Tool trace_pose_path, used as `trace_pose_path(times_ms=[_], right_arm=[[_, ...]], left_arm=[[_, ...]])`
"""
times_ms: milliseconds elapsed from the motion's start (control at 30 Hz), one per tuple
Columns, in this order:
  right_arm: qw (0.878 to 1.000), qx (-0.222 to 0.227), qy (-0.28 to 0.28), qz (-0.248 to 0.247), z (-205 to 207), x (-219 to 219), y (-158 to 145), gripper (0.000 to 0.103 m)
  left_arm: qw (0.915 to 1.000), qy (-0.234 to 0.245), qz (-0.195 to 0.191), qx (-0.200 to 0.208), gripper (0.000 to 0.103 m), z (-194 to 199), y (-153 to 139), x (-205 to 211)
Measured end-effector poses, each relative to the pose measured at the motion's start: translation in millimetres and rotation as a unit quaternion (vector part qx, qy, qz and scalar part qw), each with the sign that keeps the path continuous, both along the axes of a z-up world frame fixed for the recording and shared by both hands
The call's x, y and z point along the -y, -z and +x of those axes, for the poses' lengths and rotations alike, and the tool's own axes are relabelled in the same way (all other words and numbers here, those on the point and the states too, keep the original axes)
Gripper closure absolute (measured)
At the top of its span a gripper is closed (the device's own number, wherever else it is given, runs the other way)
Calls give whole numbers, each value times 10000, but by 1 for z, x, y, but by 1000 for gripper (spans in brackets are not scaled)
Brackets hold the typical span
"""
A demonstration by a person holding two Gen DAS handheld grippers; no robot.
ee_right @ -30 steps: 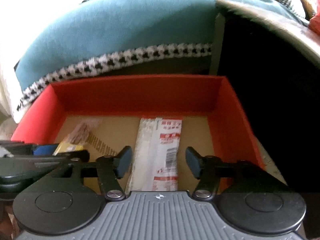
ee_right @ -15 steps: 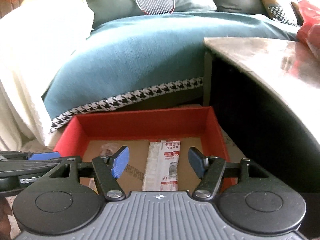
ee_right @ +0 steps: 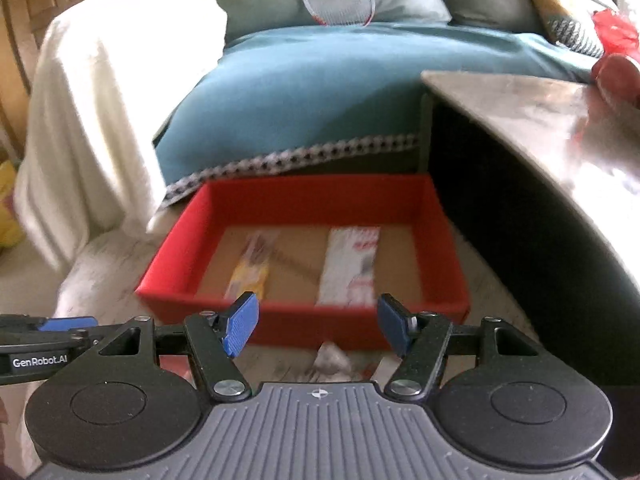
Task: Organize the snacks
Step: 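Open the right tool to drop the packet while the left tool releases the bar in the box, then move the left tool to the blue-labeled orange bag while the right tool moves to the green bamboo shoot pack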
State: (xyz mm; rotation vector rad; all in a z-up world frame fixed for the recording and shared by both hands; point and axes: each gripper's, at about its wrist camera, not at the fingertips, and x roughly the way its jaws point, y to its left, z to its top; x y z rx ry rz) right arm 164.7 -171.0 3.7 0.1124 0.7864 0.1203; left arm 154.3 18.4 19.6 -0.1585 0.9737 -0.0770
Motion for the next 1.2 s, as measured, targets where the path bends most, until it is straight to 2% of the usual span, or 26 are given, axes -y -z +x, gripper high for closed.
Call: trace_pose_path(times_ms=[67,200,300,367,500,700,833,967,1067,1200], right_arm=[[9999,3,-87,-81,-10,-6,0,27],[9997,-114,-210,-39,-28,-16,5,27],[9989,-296,-350,84,-39,-26,12,27],[9985,-325,-440,-44,-46,-35,15,27],[9974,-415,-580,-104,-59,-48,20,27],[9952,-601,-731,-268,-70,-62,33,26],[9941,-767,-693,-339,-70,-63,43,23],[9935,-919,-599,-298,-66,-61,50,23],[9929,-1008,-575,-247,-66,-62,54,22],[9917,-1187,-460,-152,-69,-68,64,18]], left_arm=[[9998,-155,-49,-112,67,-15,6,-13],[9982,-521,-83,-287,67,-38,19,-35],[9971,-603,-93,-447,67,-54,28,-44],[9964,-660,-64,-522,66,-63,32,-48],[9940,-949,-136,-531,55,-79,38,-62],[9908,-1097,-342,-718,46,-79,54,-69],[9917,-1075,-139,-696,45,-73,61,-61],[9942,-894,15,-596,46,-70,62,-52],[9963,-705,63,-489,58,-74,57,-48],[9980,-451,-75,-440,67,-83,51,-46]])
